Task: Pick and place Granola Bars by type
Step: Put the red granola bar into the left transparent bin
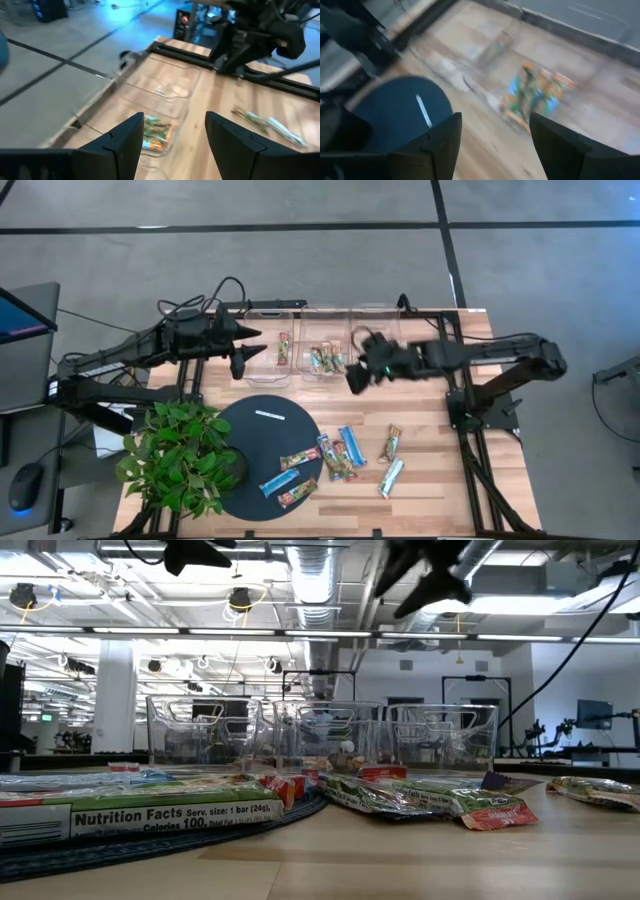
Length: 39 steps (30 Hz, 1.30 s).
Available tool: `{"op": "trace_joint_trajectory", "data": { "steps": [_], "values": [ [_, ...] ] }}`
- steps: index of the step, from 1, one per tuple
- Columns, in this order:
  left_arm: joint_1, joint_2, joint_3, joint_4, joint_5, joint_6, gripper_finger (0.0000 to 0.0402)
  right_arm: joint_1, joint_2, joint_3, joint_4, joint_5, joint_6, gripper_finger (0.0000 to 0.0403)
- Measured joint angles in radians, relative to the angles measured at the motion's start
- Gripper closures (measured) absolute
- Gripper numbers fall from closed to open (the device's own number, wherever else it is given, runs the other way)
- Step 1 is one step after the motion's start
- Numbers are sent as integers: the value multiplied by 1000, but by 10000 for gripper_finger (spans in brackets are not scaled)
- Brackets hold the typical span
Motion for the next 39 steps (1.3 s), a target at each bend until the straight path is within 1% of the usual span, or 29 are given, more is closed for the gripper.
{"op": "trace_joint_trajectory", "data": {
  "steps": [3,6,11,14,16,21,26,30,33,39],
  "values": [
    [0,1,-36,32,78,0,196,105,-18,0,-130,94,97,177],
    [-10,21,-82,88,165,-7,196,200,-22,0,-247,160,200,177],
    [-53,97,-129,173,220,2,196,322,-13,0,-384,240,381,177],
    [-83,174,-132,222,267,27,196,372,-6,-2,-434,269,471,177],
    [-97,228,-132,242,302,47,196,395,0,-10,-437,285,522,177],
    [-146,376,-132,279,395,90,196,445,4,-39,-447,285,615,177],
    [-217,494,-132,282,461,135,196,484,5,-41,-459,286,661,177],
    [-289,568,-132,282,464,197,196,499,5,-41,-497,286,697,177],
    [-330,615,-132,283,438,233,196,501,5,-41,-521,287,724,177],
    [-371,707,-131,319,433,242,196,500,5,-41,-547,288,725,177]
  ]
}}
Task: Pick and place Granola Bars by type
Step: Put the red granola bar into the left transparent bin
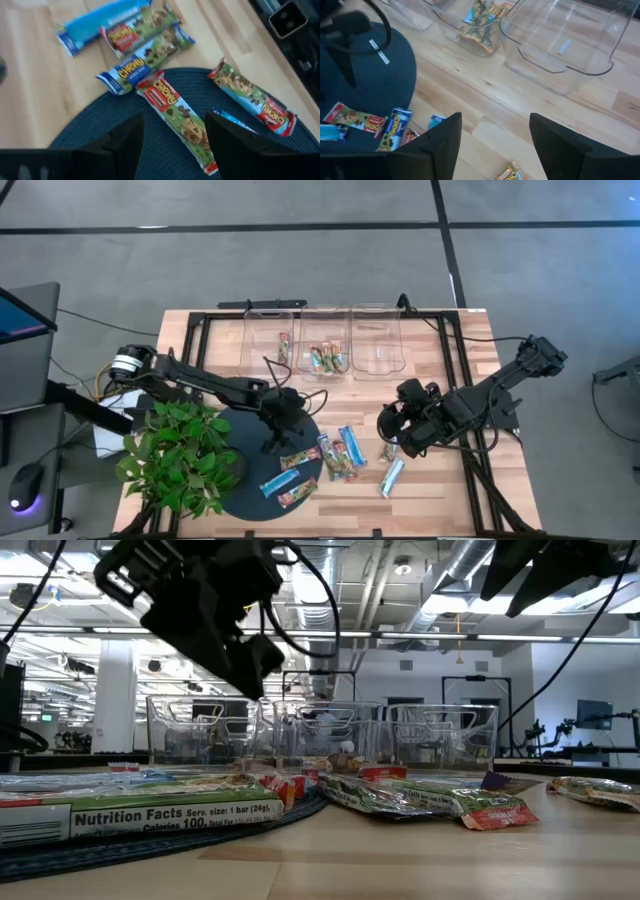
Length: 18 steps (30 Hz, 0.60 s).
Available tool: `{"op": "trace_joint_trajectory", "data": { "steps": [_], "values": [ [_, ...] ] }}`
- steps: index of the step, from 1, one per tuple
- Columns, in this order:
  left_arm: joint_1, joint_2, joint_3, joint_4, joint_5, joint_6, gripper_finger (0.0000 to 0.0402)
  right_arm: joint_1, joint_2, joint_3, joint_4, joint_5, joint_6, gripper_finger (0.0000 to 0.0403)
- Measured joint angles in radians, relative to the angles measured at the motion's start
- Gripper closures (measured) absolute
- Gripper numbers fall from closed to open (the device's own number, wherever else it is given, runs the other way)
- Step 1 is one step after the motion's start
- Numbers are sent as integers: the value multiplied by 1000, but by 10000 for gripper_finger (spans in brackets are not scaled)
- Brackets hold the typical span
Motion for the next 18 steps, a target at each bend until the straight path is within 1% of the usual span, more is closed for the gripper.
{"op": "trace_joint_trajectory", "data": {
  "steps": [5,8,12,14,15,18],
  "values": [
    [-24,55,1,64,34,-21,196,0,0,0,-18,1,1,177],
    [-38,63,1,83,31,-32,196,0,0,0,-28,1,1,177],
    [-45,63,1,86,9,-8,196,1,0,0,-25,1,-21,177],
    [-44,63,1,85,3,-5,196,12,0,0,14,0,-100,177],
    [-42,63,1,77,-16,-7,196,18,0,0,62,-2,-175,177],
    [-19,62,1,24,-149,-45,196,40,0,0,287,-39,-474,177]
  ]
}}
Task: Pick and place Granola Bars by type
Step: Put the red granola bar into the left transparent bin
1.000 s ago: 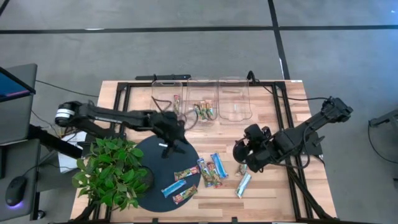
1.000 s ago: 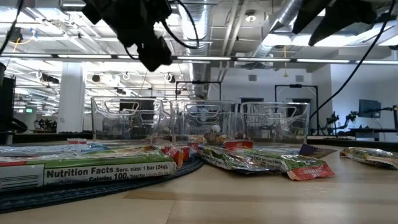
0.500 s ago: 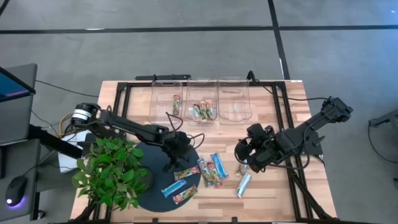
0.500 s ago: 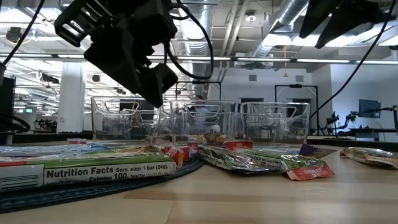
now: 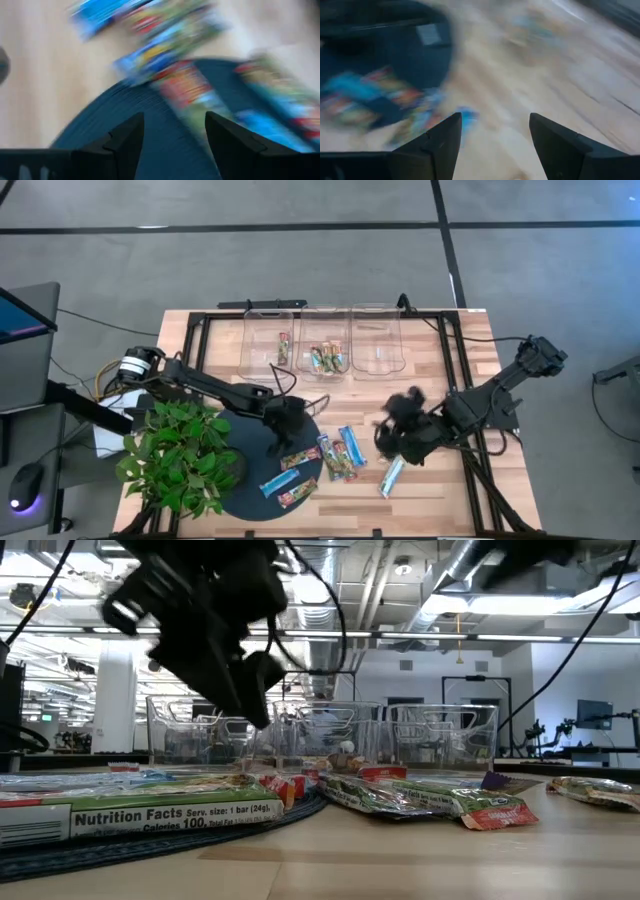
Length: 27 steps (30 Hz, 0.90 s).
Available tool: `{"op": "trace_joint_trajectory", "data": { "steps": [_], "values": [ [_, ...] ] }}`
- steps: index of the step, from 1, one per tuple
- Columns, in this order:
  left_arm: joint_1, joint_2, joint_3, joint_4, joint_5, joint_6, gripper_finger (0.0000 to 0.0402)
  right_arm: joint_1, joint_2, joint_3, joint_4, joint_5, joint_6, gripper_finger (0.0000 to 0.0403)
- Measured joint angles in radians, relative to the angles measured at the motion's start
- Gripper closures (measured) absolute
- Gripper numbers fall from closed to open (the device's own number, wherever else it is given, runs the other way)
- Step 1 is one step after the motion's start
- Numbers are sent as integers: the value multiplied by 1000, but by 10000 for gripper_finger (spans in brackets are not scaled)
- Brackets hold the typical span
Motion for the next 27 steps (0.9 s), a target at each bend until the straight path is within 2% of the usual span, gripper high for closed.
{"op": "trace_joint_trajectory", "data": {
  "steps": [2,4,8,13,16,19,23,27],
  "values": [
    [33,-1,0,-44,-81,-52,196,-9,2,1,152,-80,-193,178],
    [71,-2,0,-60,-98,-102,196,-44,27,4,275,-190,-317,182],
    [132,-3,0,-61,-43,-171,196,-132,121,2,443,-432,-481,199],
    [165,-7,0,-75,11,-196,196,-223,279,1,671,-808,-610,232],
    [166,-12,0,-75,15,-193,196,-266,355,2,781,-961,-667,256],
    [166,-18,0,-78,15,-186,196,-297,420,4,830,-1001,-724,279],
    [166,-25,0,-76,15,-177,196,-325,499,13,850,-941,-798,294],
    [175,-25,0,-78,17,-176,196,-334,575,13,907,-927,-845,289]
  ]
}}
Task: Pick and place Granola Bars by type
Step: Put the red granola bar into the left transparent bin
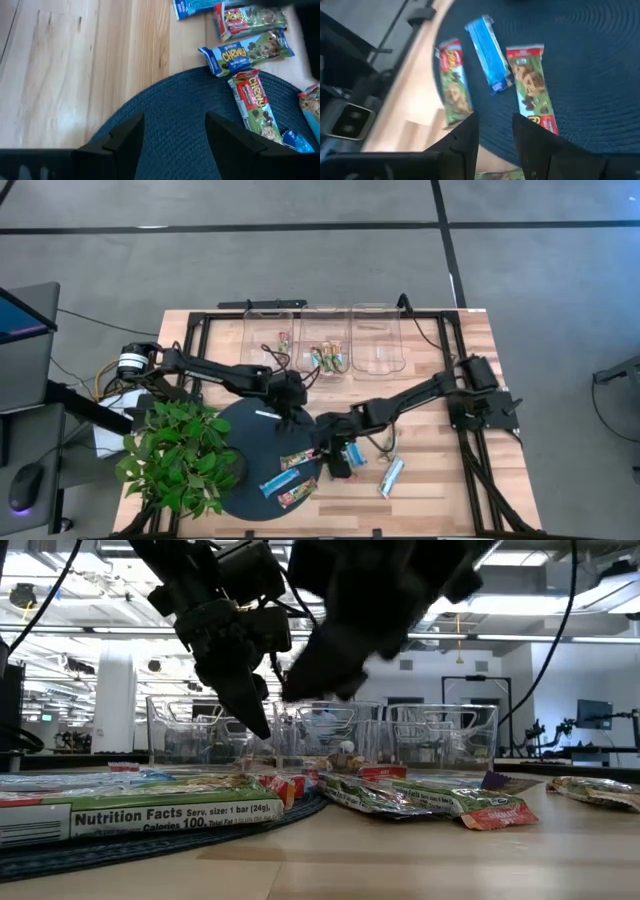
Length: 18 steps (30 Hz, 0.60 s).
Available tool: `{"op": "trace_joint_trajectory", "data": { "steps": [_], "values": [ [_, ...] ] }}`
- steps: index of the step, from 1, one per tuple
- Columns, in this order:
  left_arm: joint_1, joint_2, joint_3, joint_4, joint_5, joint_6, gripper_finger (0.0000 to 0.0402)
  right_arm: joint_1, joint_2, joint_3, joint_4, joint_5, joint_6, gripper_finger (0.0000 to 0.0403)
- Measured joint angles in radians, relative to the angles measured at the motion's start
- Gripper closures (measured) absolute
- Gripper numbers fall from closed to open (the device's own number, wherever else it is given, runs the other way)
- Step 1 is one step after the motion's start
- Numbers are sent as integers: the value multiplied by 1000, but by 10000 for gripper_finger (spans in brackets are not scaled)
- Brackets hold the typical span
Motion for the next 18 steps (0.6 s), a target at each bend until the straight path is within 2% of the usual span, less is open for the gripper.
{"op": "trace_joint_trajectory", "data": {
  "steps": [3,11,15,18],
  "values": [
    [11,0,0,0,-1,1,196,5,53,17,12,13,-15,271],
    [19,0,0,10,-2,4,196,28,60,41,6,268,-8,193],
    [19,0,0,14,-3,4,196,30,60,40,9,246,-13,164],
    [19,0,0,18,-4,3,196,44,60,40,10,252,-62,159]
  ]
}}
